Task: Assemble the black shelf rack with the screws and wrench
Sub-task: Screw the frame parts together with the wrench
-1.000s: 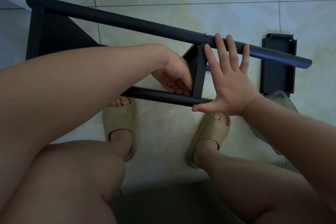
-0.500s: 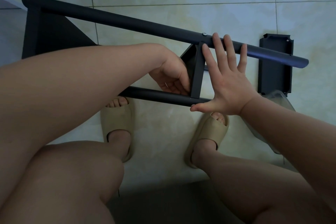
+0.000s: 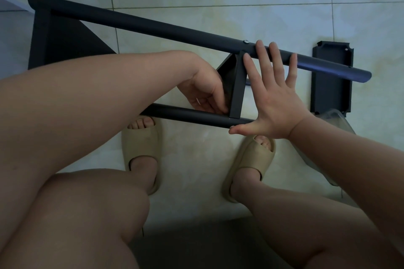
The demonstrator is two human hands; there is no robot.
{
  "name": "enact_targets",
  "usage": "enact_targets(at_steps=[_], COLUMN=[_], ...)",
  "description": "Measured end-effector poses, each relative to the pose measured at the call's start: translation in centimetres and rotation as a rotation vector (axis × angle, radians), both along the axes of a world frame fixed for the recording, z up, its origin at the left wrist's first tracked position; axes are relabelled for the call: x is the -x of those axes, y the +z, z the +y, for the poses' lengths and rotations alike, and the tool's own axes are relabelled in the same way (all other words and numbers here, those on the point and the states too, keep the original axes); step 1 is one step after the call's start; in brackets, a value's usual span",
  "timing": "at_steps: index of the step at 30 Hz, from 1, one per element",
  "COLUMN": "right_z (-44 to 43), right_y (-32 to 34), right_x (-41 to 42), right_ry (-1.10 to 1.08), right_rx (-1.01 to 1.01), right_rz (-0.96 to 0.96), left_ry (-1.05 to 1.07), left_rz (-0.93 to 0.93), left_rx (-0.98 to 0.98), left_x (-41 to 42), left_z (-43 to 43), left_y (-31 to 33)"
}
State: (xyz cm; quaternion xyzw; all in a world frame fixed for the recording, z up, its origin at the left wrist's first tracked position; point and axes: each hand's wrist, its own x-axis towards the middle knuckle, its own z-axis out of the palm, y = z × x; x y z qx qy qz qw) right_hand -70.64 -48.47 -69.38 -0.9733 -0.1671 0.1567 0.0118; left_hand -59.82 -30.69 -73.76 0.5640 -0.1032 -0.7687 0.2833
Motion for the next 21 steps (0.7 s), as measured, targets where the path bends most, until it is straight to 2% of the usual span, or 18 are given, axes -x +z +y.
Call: enact_targets(at_steps=[5, 11, 21], right_z=[-0.01, 0.02, 0.02], right_y=[0.07, 0.09, 0.1], right_x=[0.0, -0.01, -0.02], right_ry=[0.002, 0.0, 0.003], right_rx=[0.012, 0.016, 0.014], right_rz=[-0.004, 0.0, -0.003], left_ry=[0.068, 0.022, 0.062], left_rz=[0.039, -0.045, -0.005], left_rx=[0.028, 0.013, 0.031], left_x=[0.03, 0.23, -0.03], left_z=[-0.35, -0.47, -0.35], left_y=[0.23, 0.24, 0.44])
